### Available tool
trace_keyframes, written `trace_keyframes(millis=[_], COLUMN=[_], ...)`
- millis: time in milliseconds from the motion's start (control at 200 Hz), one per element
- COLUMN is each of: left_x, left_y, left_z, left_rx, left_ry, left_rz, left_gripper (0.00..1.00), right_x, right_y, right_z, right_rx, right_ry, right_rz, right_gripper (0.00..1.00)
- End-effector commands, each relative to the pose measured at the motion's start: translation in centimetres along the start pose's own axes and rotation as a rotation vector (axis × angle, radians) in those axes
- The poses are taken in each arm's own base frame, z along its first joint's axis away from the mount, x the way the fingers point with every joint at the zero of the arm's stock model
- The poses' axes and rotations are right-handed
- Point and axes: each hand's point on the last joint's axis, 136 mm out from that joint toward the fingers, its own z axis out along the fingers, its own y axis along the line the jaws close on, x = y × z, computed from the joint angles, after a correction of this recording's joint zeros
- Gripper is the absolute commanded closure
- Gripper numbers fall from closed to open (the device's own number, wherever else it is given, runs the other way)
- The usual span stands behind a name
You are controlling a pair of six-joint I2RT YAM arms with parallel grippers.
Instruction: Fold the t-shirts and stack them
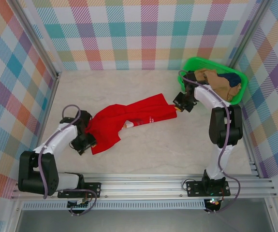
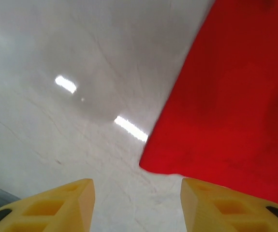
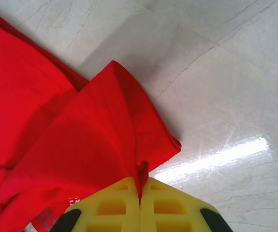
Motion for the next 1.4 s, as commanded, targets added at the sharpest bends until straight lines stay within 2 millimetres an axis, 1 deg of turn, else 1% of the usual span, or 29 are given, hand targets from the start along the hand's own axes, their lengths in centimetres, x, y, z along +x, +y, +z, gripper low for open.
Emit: trace_keyframes(millis=[0, 50, 130, 195, 250, 330, 415, 455, 575, 615, 695, 765, 850, 960, 1020, 1090, 1120, 1165, 1220, 1245, 1275, 1335, 1365, 1395], left_x=[1.1, 1.1, 0.8, 0.4, 0.1, -0.1, -0.2, -0.6, -1.5, -1.9, -2.7, -3.3, -3.9, -4.2, -4.1, -3.8, -3.7, -3.5, -3.0, -2.9, -2.7, -2.3, -2.1, -2.0], left_y=[-1.2, -1.3, -2.0, -2.5, -2.8, -3.4, -3.3, -3.0, -1.5, -0.8, 0.2, 1.1, 2.0, 2.7, 3.4, 4.0, 4.2, 4.3, 4.4, 4.3, 4.3, 4.3, 4.3, 4.3], left_z=[1.3, 1.9, 2.6, 3.1, 3.7, 4.6, 4.3, 3.6, 0.9, -0.5, -4.0, -7.1, -10.5, -13.5, -14.5, -14.9, -14.8, -14.5, -13.7, -13.3, -12.9, -12.4, -12.2, -12.0], left_rx=[0.025, 0.015, 0.026, 0.021, 0.011, 0.012, -0.004, -0.015, -0.054, -0.071, -0.067, -0.049, -0.027, 0.023, 0.026, 0.033, 0.035, 0.041, 0.036, 0.038, 0.041, 0.044, 0.045, 0.044], left_ry=[0.067, 0.069, 0.072, 0.066, 0.056, 0.062, 0.04, 0.01, -0.086, -0.128, -0.232, -0.328, -0.425, -0.505, -0.529, -0.543, -0.542, -0.538, -0.513, -0.501, -0.49, -0.473, -0.467, -0.462], left_rz=[-0.023, -0.025, -0.03, -0.024, -0.016, -0.008, 0.004, 0.008, 0.017, 0.007, -0.028, -0.07, -0.121, -0.17, -0.199, -0.224, -0.228, -0.229, -0.228, -0.228, -0.227, -0.228, -0.226, -0.223], left_gripper=[0.49, 0.49, 0.5, 0.53, 0.61, 0.78, 0.94, 1.0, 1.0, 1.0, 1.0, 1.0, 1.0, 1.0, 1.0, 1.0, 1.0, 1.0, 1.0, 1.0, 1.0, 1.0, 1.0, 1.0], right_x=[0.5, 0.6, 0.7, 0.8, 0.9, 1.0, 1.1, 1.2, 1.3, 1.5, 2.2, 3.4, 5.5, 8.6, 10.5, 12.7, 13.6, 14.9, 16.1, 16.4, 16.6, 16.3, 16.0, 15.6], right_y=[0.5, 0.5, 0.4, 0.3, 0.3, 0.2, 0.2, 0.2, 0.2, 0.2, 0.0, -0.5, -1.8, -4.1, -5.7, -7.6, -8.4, -9.6, -10.5, -10.8, -11.2, -11.9, -12.1, -12.3], right_z=[-1.0, -1.0, -1.1, -1.1, -1.2, -1.4, -1.8, -2.0, -2.8, -3.2, -4.2, -5.2, -6.3, -7.3, -7.5, -6.8, -6.4, -5.3, -3.8, -3.2, -2.7, -2.6, -2.9, -3.3], right_rx=[-0.029, -0.03, -0.029, -0.029, -0.033, -0.032, -0.034, -0.034, -0.041, -0.04, -0.038, -0.019, 0.017, 0.061, 0.085, 0.102, 0.11, 0.113, 0.102, 0.102, 0.11, 0.147, 0.159, 0.175], right_ry=[-0.004, -0.002, -0.001, -0.001, -0.002, -0.002, -0.007, -0.011, -0.021, -0.021, -0.022, -0.016, 0.003, 0.037, 0.067, 0.12, 0.14, 0.177, 0.218, 0.232, 0.239, 0.216, 0.194, 0.172], right_rz=[-0.016, -0.016, -0.017, -0.015, -0.015, -0.012, -0.013, -0.016, -0.021, -0.023, -0.026, -0.03, -0.039, -0.035, -0.022, -0.008, 0.001, 0.025, 0.047, 0.051, 0.056, 0.055, 0.045, 0.039], right_gripper=[1.0, 1.0, 1.0, 1.0, 1.0, 1.0, 1.0, 1.0, 1.0, 1.0, 1.0, 1.0, 1.0, 1.0, 1.0, 1.0, 1.0, 1.0, 1.0, 0.94, 0.84, 0.65, 0.59, 0.56])
